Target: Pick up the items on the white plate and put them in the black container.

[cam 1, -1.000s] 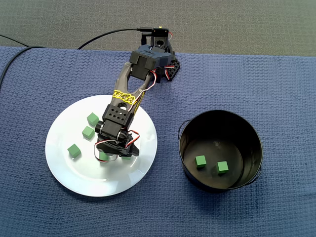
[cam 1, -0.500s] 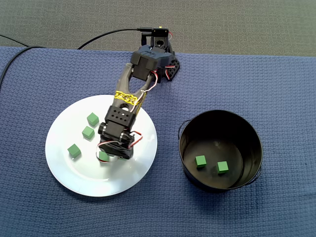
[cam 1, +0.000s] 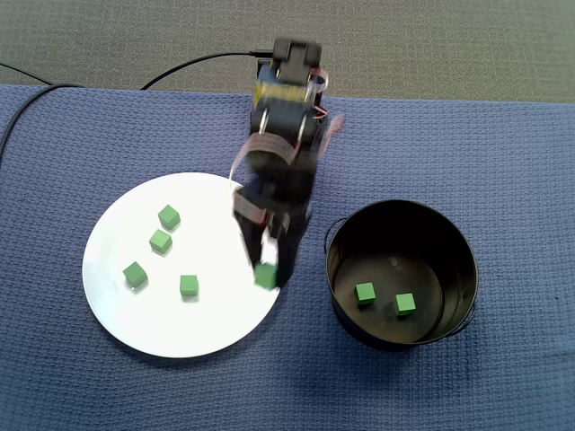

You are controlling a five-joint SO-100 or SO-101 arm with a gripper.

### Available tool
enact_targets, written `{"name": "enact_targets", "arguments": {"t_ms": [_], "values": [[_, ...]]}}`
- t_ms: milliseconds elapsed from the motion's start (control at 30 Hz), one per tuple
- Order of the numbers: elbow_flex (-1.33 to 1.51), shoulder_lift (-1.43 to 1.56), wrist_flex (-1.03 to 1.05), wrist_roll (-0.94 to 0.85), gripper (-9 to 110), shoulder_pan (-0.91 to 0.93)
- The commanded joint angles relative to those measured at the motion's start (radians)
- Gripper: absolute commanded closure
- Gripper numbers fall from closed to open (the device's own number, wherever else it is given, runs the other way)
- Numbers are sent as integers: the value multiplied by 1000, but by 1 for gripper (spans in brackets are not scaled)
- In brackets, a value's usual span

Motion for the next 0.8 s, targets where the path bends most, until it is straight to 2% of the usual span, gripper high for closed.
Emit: {"name": "enact_targets", "arguments": {"t_ms": [0, 167, 333, 533, 700, 767], "values": [[-112, 210, -43, 301, 102, -141], [-195, 189, 63, 612, 102, -345], [-101, 63, 112, 759, 102, -480], [35, -179, 104, 830, 102, -545], [133, -279, 78, 796, 101, -575], [94, -310, 133, 761, 89, -588]]}}
